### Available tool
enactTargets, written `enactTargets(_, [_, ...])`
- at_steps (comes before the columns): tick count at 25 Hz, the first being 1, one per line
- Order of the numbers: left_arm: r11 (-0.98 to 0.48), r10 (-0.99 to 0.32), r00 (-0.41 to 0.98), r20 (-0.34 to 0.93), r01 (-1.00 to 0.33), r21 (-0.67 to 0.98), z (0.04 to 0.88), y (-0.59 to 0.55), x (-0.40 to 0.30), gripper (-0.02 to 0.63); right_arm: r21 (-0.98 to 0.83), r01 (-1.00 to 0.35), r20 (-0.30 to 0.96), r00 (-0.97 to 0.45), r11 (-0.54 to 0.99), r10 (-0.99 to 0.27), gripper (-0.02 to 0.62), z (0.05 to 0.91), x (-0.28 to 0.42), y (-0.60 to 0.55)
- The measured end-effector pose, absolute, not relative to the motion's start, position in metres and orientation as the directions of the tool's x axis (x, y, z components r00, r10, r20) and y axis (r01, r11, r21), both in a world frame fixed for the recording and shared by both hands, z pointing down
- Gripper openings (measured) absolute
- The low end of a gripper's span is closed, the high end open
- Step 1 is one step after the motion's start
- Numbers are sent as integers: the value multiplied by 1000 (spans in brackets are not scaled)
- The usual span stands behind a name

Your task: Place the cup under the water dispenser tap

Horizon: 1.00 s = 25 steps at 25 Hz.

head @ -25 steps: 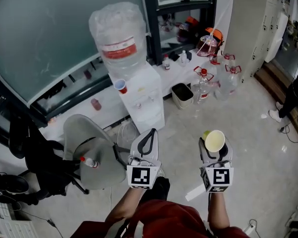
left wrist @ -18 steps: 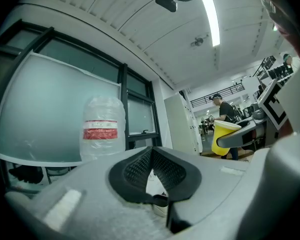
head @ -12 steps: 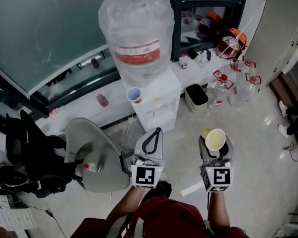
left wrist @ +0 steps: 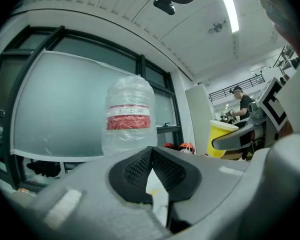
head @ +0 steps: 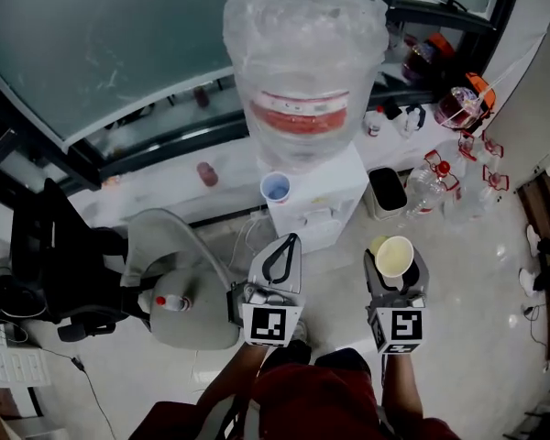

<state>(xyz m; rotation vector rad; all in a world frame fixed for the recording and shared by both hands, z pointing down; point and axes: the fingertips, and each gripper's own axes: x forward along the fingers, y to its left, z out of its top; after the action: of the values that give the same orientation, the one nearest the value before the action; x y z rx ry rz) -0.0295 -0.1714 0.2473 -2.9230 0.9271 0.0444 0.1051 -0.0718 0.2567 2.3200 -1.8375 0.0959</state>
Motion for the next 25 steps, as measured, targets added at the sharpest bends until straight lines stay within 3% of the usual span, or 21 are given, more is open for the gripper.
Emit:
enactTargets(13, [-597, -801, 598, -14, -801, -37, 258, -172, -12, -5, 81, -994, 185, -61, 77, -981, 293, 283, 157, -111])
enactTargets(25, [-456, -890, 455, 28, -889, -51, 287, -117, 26, -5, 17, -962, 245, -262, 274, -934, 291, 330, 186, -93])
